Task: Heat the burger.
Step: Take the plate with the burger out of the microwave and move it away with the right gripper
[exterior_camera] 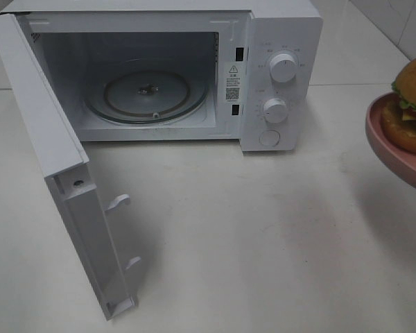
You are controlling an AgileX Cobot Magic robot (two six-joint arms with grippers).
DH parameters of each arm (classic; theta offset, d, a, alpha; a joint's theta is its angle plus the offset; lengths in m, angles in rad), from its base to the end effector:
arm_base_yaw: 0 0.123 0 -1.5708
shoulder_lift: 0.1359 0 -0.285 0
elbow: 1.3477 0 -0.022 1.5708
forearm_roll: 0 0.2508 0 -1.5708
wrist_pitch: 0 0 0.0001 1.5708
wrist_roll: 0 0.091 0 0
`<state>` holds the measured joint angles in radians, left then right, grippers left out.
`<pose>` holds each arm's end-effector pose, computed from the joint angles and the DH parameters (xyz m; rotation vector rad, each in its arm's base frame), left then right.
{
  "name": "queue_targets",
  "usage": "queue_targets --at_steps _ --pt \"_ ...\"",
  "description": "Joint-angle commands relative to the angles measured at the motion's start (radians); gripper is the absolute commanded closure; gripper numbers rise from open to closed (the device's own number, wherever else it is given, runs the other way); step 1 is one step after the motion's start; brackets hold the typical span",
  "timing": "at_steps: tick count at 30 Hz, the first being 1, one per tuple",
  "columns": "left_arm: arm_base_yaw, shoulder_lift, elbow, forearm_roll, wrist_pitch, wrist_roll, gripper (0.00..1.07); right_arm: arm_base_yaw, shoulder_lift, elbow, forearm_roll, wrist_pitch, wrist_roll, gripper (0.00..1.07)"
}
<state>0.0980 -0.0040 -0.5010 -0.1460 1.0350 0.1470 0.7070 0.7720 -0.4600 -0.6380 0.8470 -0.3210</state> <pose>-0.0039 -0.0118 0.2803 0.0540 2.0045 -0.0172 0.1180 0.0473 0.2463 -1.5446 1.9560 -0.6125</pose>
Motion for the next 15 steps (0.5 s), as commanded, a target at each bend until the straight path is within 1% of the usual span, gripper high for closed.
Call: queue_targets --at_steps 1,2,4,7,12,15 --pt "0.002 -0.024 0.002 0.000 -0.003 0.002 0.09 -0.007 -0.014 -0.003 -0.112 0.041 0.136 1.07" --pt "0.002 -0.024 0.002 0.000 -0.003 0.002 0.09 -0.007 -0.014 -0.003 -0.112 0.041 0.136 1.07" --pt "0.002 -0.024 0.002 0.000 -0.003 0.002 0.09 -0.007 -0.014 -0.003 -0.140 0.082 0.233 1.07" --pt "0.002 -0.024 0.002 0.000 -0.003 0.002 0.09 -0.007 -0.014 -0.003 -0.144 0.090 0.249 1.07" --pt "0.002 -0.024 0.002 0.000 -0.003 0.002 0.09 -0.007 -0.011 -0.003 -0.175 0.160 0.371 1.07" --pt "0.002 -0.024 0.002 0.000 -0.003 0.002 0.09 -0.007 -0.009 -0.003 -0.182 0.168 0.392 1.07"
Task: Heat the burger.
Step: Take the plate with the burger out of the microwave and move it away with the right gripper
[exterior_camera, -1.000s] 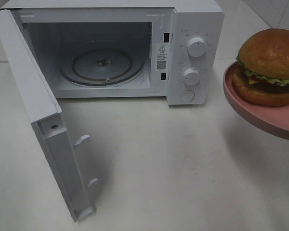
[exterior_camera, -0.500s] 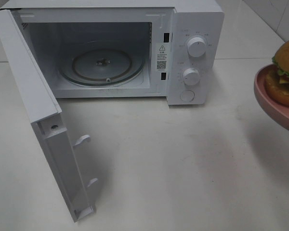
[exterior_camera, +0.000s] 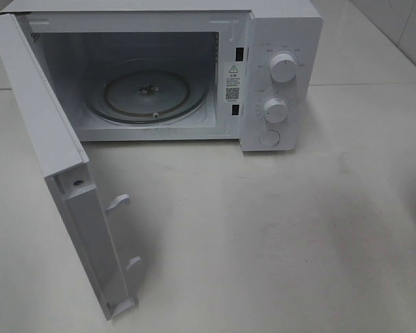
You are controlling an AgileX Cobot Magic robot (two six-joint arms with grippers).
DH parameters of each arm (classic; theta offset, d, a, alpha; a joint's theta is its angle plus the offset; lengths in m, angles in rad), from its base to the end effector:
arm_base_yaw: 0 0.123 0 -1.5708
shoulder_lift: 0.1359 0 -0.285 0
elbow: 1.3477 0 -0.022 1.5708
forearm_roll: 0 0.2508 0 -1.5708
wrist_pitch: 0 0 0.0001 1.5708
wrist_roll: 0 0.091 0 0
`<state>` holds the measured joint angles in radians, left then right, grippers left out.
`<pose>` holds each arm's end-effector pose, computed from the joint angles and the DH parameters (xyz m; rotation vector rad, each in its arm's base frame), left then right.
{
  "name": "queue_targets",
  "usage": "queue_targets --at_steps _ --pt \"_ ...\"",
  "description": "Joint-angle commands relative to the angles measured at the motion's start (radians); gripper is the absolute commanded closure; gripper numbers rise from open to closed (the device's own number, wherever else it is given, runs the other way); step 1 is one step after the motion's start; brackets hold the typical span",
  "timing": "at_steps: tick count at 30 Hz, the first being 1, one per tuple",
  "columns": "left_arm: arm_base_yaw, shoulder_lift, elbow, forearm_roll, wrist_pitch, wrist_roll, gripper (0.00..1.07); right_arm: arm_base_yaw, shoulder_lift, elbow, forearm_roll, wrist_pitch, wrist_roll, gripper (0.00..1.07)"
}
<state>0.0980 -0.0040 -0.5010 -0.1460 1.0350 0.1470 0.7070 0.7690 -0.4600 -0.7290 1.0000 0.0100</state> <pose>-0.0039 -0.0118 0.2803 0.0540 2.0045 -0.0172 0.1158 0.0318 0.2469 -1.1970 2.2070 -0.6775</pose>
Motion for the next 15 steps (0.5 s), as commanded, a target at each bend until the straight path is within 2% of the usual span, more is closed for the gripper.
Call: queue_targets --at_steps 1,8,15 --pt "0.002 -0.024 0.002 0.000 -0.003 0.002 0.09 -0.007 0.008 -0.004 -0.102 0.039 0.105 1.07" --pt "0.002 -0.024 0.002 0.000 -0.003 0.002 0.09 -0.007 0.113 -0.038 -0.107 0.105 0.228 1.07" --pt "0.002 -0.024 0.002 0.000 -0.003 0.002 0.09 -0.007 0.297 -0.144 -0.108 0.115 0.496 1.07"
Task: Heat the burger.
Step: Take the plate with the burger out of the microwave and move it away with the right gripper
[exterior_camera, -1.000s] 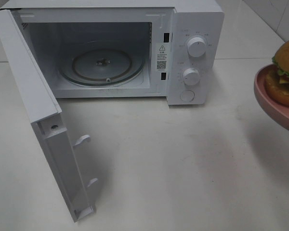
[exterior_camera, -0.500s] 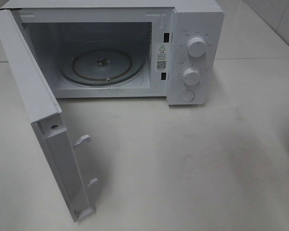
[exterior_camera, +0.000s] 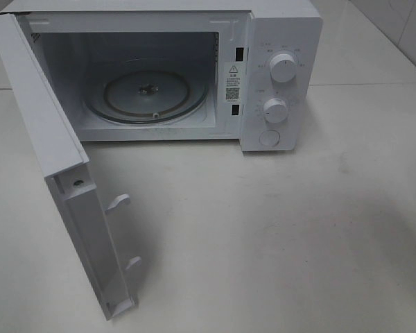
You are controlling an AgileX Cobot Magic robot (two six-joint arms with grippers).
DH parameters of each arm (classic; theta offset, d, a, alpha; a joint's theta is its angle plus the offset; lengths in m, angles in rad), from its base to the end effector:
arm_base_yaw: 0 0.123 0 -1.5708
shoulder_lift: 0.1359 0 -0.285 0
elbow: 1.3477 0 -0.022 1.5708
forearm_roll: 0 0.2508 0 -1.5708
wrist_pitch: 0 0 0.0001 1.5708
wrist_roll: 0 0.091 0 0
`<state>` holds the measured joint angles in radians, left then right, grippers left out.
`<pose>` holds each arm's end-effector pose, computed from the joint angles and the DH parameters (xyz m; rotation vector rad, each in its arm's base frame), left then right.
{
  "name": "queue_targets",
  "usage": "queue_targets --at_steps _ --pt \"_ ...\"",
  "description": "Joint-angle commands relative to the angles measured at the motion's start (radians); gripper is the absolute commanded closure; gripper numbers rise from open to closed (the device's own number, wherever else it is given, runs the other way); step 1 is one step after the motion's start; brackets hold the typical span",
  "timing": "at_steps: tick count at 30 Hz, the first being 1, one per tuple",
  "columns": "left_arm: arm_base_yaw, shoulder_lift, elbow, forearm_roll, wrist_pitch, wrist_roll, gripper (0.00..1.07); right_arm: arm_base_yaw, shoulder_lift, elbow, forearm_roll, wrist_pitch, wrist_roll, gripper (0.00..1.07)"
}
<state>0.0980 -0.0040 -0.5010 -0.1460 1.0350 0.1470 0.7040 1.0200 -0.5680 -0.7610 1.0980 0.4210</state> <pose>-0.0039 -0.0118 0.2803 0.0540 2.0045 -0.0172 0.1467 0.0512 0.2453 -0.7738 2.4753 -0.7186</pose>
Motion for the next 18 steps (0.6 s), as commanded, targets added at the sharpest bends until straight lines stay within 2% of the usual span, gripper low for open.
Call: queue_targets --at_steps 1,8,18 --pt "0.002 -0.024 0.002 0.000 -0.003 0.002 0.09 -0.004 0.046 -0.036 -0.076 0.017 0.085 1.07" --pt "0.002 -0.024 0.002 0.000 -0.003 0.002 0.09 -0.004 0.206 -0.137 -0.076 0.116 0.263 1.07" --pt "0.002 -0.024 0.002 0.000 -0.003 0.002 0.09 -0.004 0.323 -0.235 -0.069 0.163 0.369 1.06"
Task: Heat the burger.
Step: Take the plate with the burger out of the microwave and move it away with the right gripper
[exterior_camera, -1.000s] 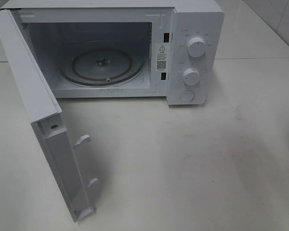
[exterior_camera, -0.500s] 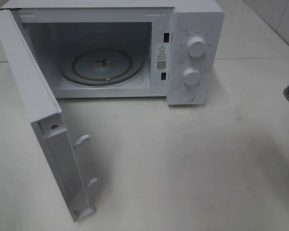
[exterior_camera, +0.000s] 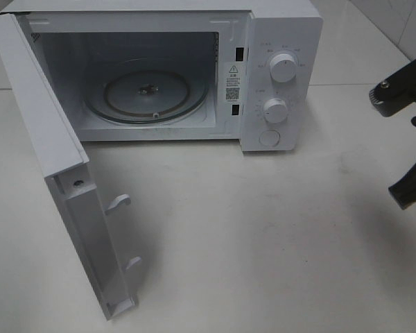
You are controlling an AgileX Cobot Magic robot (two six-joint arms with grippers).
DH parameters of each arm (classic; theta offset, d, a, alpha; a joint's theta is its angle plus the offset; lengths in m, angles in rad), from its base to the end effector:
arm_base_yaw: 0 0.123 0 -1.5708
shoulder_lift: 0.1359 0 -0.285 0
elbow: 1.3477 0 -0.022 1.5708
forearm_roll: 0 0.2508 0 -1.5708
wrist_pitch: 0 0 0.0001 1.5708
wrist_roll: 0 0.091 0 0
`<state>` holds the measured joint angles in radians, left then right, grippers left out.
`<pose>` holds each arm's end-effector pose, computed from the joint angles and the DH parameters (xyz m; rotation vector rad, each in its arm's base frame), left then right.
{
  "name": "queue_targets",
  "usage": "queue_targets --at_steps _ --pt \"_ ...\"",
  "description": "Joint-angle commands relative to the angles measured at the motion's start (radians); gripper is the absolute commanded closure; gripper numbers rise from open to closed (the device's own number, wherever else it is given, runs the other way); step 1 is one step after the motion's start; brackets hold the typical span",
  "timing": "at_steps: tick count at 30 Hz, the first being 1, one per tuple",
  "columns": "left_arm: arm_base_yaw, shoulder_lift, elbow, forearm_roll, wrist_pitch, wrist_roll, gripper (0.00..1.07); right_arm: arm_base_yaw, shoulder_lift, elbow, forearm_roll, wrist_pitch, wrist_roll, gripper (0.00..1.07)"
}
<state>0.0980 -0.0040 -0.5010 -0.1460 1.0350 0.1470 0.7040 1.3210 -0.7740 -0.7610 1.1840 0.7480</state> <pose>-0.0039 -0.0118 0.2803 0.0540 2.0045 -0.0172 0.1944 0.0888 0.2447 -0.3694 2.6032 -0.7710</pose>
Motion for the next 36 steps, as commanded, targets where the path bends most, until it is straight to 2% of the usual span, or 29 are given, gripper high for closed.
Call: queue_targets --at_steps 1,5,26,36 --pt "0.002 -0.024 0.002 0.000 -0.003 0.002 0.09 -0.004 0.022 -0.029 -0.069 0.077 0.042 1.06" --pt "0.002 -0.024 0.002 0.000 -0.003 0.002 0.09 -0.004 0.073 -0.061 -0.068 0.094 0.068 1.06" --pt "0.002 -0.024 0.002 0.000 -0.003 0.002 0.09 -0.005 0.290 -0.046 -0.082 -0.011 0.183 1.04" --pt "0.002 -0.024 0.002 0.000 -0.003 0.002 0.09 -0.005 0.324 -0.046 -0.121 -0.061 0.244 1.04"
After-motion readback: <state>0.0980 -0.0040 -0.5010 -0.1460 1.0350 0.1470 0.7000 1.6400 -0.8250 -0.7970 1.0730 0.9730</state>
